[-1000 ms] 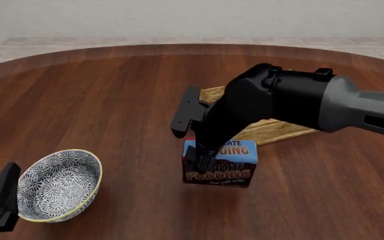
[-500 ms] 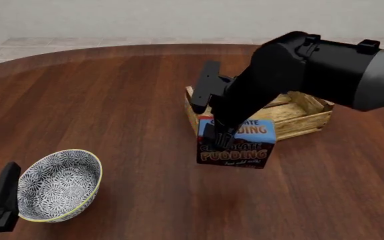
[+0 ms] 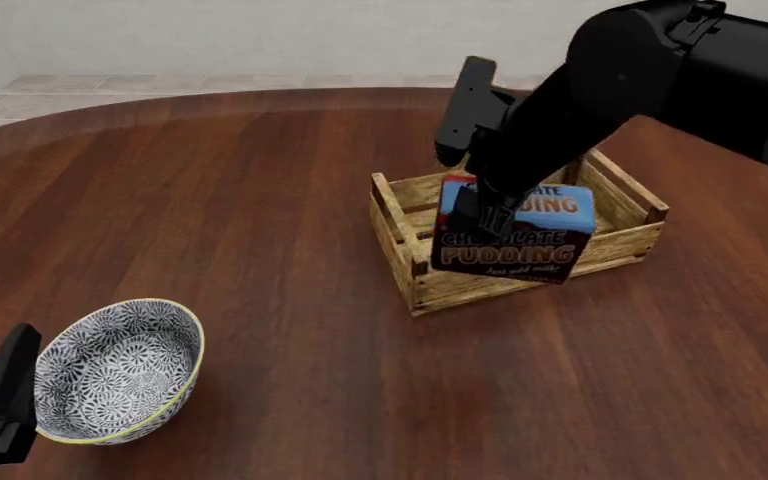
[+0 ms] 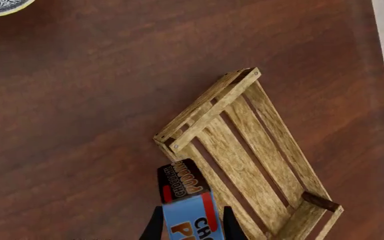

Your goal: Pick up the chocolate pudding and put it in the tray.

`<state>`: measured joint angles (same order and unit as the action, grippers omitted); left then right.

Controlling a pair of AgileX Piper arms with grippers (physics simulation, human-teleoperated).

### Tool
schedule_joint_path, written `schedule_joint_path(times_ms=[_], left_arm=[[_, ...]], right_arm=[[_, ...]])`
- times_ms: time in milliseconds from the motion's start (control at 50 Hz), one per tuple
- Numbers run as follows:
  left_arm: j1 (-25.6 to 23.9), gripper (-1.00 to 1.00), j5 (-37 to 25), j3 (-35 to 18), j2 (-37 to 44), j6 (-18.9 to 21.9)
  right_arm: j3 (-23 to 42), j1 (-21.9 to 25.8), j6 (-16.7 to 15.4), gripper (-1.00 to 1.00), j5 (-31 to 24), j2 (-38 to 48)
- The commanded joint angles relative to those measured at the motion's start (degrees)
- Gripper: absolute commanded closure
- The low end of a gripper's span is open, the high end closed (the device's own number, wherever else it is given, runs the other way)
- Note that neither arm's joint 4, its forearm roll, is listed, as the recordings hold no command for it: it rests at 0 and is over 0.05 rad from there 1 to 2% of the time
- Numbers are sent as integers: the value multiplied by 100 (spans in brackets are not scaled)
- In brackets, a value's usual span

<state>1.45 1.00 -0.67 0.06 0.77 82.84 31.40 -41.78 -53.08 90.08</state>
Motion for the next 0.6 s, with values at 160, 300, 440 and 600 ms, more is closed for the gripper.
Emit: schedule_joint_path(times_ms=[160,300,440,600], left_arm=[[8,-100,43,37,-2,13],[3,-100,21,13,-2,20],[9,-100,-9,-10,2,10],[22,-100,17,25,2,-8]], right_arm=[[306,-441,-233,100,26,71],[446,-544,-394,100,95,190],[574,-656,-536,100,262,320],[755,-788,-696,100,405,526]])
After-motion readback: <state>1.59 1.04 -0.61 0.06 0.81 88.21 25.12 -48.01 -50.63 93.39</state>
